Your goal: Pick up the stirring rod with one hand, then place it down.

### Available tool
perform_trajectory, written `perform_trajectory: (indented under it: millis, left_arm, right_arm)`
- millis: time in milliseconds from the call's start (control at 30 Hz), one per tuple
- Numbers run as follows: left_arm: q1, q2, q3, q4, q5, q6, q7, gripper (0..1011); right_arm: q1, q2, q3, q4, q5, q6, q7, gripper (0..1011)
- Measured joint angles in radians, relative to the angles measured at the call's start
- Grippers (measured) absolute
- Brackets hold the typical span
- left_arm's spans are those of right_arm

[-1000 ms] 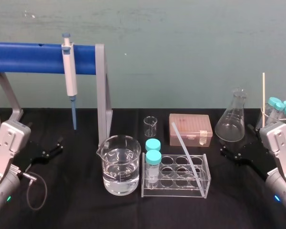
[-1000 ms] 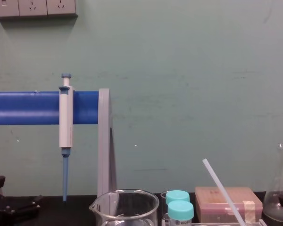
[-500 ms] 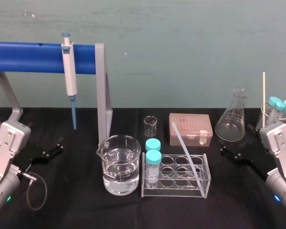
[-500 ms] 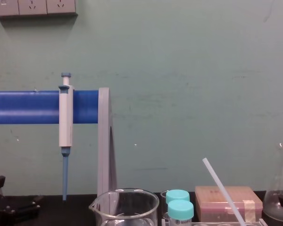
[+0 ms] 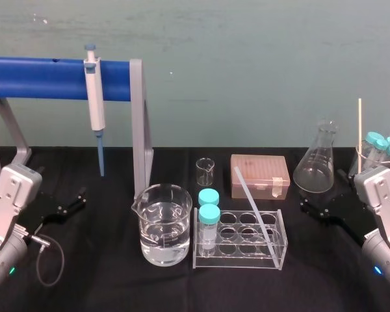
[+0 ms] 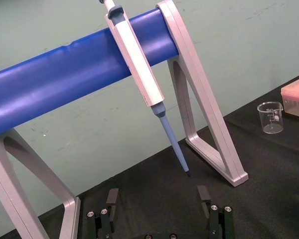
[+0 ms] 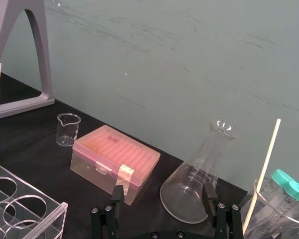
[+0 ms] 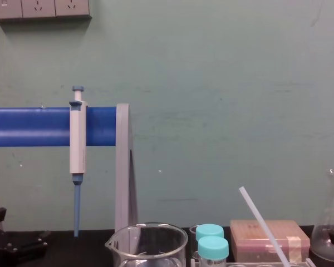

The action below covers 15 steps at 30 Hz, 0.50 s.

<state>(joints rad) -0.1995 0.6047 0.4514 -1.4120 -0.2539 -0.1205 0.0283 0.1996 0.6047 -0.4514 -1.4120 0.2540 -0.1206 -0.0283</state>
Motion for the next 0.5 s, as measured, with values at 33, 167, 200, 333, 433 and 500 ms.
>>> perform_trajectory:
  millis: [33, 167, 200, 333, 433, 500]
  left_arm:
    - [0.000, 0.000, 0.000, 0.000, 0.000, 0.000, 0.000, 1000]
    - [0.000, 0.000, 0.000, 0.000, 0.000, 0.000, 0.000, 1000]
    - [0.000, 0.000, 0.000, 0.000, 0.000, 0.000, 0.000, 1000]
    - [0.000, 0.000, 0.000, 0.000, 0.000, 0.000, 0.000, 1000]
    - [0.000, 0.000, 0.000, 0.000, 0.000, 0.000, 0.000, 1000]
    - [0.000, 0.000, 0.000, 0.000, 0.000, 0.000, 0.000, 1000]
  right_arm:
    - [0.000, 0.000, 0.000, 0.000, 0.000, 0.000, 0.000, 1003]
    - [0.000, 0.000, 0.000, 0.000, 0.000, 0.000, 0.000, 1003]
    - [0.000, 0.000, 0.000, 0.000, 0.000, 0.000, 0.000, 1002]
    - [-0.004, -0.002, 0.022, -0.001, 0.019, 0.007, 0.019, 1003]
    - [-0.006, -0.004, 0.048, -0.011, 0.059, 0.019, 0.045, 1003]
    - [-0.008, -0.007, 0.079, -0.027, 0.119, 0.038, 0.082, 1003]
